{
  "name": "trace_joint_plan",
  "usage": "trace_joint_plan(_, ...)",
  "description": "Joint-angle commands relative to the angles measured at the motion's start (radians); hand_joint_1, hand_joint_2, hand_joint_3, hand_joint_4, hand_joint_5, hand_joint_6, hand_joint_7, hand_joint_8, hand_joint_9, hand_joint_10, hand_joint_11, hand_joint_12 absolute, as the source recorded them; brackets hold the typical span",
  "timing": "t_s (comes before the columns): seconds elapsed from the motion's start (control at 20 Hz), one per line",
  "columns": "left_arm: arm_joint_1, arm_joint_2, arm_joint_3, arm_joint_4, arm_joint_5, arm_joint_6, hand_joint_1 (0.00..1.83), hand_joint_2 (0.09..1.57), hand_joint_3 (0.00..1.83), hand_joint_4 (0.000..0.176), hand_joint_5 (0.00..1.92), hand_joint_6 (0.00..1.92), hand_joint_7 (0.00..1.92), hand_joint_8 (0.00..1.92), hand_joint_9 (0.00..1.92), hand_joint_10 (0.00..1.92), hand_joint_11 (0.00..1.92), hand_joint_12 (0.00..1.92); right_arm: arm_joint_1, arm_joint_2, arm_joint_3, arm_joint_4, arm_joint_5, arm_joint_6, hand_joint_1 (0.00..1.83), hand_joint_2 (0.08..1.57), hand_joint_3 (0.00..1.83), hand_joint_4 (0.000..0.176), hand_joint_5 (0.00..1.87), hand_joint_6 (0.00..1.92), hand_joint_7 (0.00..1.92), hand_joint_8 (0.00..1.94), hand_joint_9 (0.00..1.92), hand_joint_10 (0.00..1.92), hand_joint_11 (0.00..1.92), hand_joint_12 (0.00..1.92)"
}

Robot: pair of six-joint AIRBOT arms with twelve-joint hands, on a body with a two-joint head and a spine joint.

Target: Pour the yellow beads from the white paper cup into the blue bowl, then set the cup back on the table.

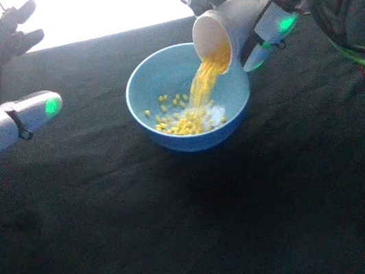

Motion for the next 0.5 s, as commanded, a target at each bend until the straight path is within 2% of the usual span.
trace_joint_plan(0.0, -0.011, 0.000, 0.006, -0.007, -0.120, -0.010, 0.85, 1.14, 0.00, 0.054, 0.11, 0.00, 0.41, 0.01, 0.38, 0.00, 0.00, 0.83, 0.023, 0.001, -0.005, 0.030, 0.023, -0.001, 1.17, 1.12, 0.00, 0.000, 0.97, 0.98, 1.00, 1.80, 1.14, 1.92, 1.20, 1.92)
trace_joint_plan(0.05, -0.012, 0.000, 0.007, -0.006, -0.118, -0.010, 0.85, 1.15, 0.00, 0.052, 0.10, 0.00, 0.41, 0.01, 0.38, 0.01, 0.00, 0.84, 0.024, 0.001, -0.006, 0.024, 0.023, -0.001, 1.17, 1.12, 0.00, 0.000, 0.97, 0.98, 1.04, 1.88, 1.21, 1.92, 1.29, 1.92)
trace_joint_plan(0.1, -0.012, 0.000, 0.008, -0.006, -0.118, -0.010, 0.85, 1.15, 0.00, 0.050, 0.10, 0.00, 0.41, 0.00, 0.38, 0.01, 0.00, 0.84, 0.026, 0.001, -0.010, 0.013, 0.020, -0.001, 1.17, 1.13, 0.00, 0.000, 0.96, 1.00, 1.06, 1.89, 1.25, 1.92, 1.33, 1.92)
trace_joint_plan(0.2, -0.014, 0.000, 0.008, -0.005, -0.118, -0.010, 0.86, 1.14, 0.00, 0.062, 0.12, 0.01, 0.41, 0.00, 0.38, 0.01, 0.00, 0.84, 0.030, 0.001, -0.013, 0.003, 0.016, -0.001, 1.16, 1.13, 0.00, 0.000, 0.95, 1.05, 1.05, 1.94, 1.26, 1.92, 1.37, 1.92)
trace_joint_plan(0.25, -0.014, 0.000, 0.008, -0.005, -0.118, -0.010, 0.86, 1.15, 0.00, 0.055, 0.11, 0.00, 0.40, 0.00, 0.36, 0.00, 0.00, 0.83, 0.032, 0.001, -0.014, 0.002, 0.016, -0.001, 1.16, 1.14, 0.00, 0.000, 0.93, 1.08, 1.07, 1.94, 1.30, 1.92, 1.41, 1.92)
trace_joint_plan(0.35, -0.014, 0.000, 0.009, -0.005, -0.117, -0.010, 0.84, 1.15, 0.00, 0.053, 0.10, 0.00, 0.40, 0.00, 0.36, 0.00, 0.00, 0.82, 0.036, 0.001, -0.018, -0.012, 0.015, -0.001, 1.15, 1.15, 0.00, 0.000, 0.91, 1.14, 1.03, 1.94, 1.25, 1.92, 1.38, 1.92)
trace_joint_plan(0.4, -0.014, 0.000, 0.009, -0.005, -0.117, -0.010, 0.84, 1.15, 0.00, 0.054, 0.10, 0.00, 0.39, 0.00, 0.35, 0.00, 0.00, 0.80, 0.038, 0.001, -0.021, -0.020, 0.013, -0.001, 1.16, 1.14, 0.00, 0.000, 0.93, 1.11, 1.02, 1.94, 1.23, 1.92, 1.36, 1.92)
trace_joint_plan(0.45, -0.015, 0.000, 0.009, -0.005, -0.118, -0.010, 0.85, 1.15, 0.00, 0.048, 0.11, 0.00, 0.39, 0.00, 0.35, 0.00, 0.00, 0.81, 0.042, 0.001, -0.024, -0.028, 0.011, -0.001, 1.16, 1.13, 0.00, 0.000, 0.94, 1.09, 1.05, 1.94, 1.25, 1.92, 1.39, 1.92)
